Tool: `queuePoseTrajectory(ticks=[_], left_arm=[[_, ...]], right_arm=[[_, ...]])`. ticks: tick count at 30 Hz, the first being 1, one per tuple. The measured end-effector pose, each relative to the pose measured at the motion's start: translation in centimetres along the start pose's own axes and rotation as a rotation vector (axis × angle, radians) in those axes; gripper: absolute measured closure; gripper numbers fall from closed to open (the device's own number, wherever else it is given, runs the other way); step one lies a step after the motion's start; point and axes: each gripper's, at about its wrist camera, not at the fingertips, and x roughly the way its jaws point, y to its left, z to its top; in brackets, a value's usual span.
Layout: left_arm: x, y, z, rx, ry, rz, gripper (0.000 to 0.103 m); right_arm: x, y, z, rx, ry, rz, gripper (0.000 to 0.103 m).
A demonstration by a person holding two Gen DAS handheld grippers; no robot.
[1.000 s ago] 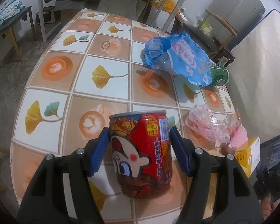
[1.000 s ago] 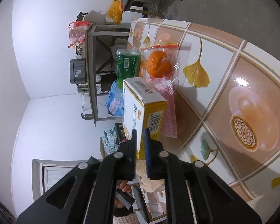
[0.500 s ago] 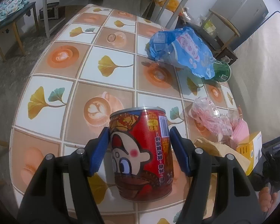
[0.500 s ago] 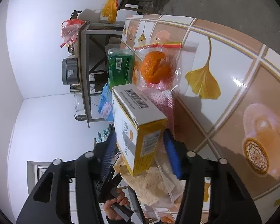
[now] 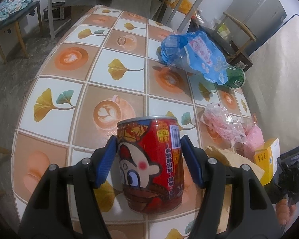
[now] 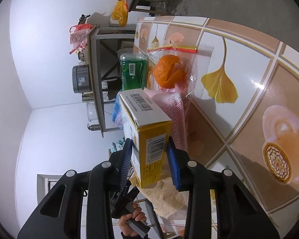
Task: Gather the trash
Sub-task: 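Lift the red can with the left tool while the right tool lifts the yellow box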
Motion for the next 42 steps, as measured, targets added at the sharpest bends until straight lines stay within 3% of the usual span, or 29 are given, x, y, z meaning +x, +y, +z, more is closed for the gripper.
queuePoseTrajectory(ticks=[18, 27, 35, 42], left_arm=[[-4.7, 0.1, -0.8, -0.007, -0.067, -0.054, 0.042], [-8.5, -1.2, -1.3, 0.026, -0.144, -0.082, 0.042], [-13.3, -5.1, -1.5, 0.112, -0.233, -0.146, 0.042], [-15.1, -12.1, -2.3, 0.228, -0.237, -0.261, 0.042]], right_arm=[[-3.4, 1.0, -1.0, -0.028, -0.001, 0.058, 0.069], [-5.3, 2.0, -1.5, -0.063, -0.017, 0.090, 0.070], [-8.1, 2.0, -2.1, -0.084, -0.048, 0.126, 0.070], [-14.0, 0.4, -2.6, -0.077, -0.127, 0.171, 0.070]])
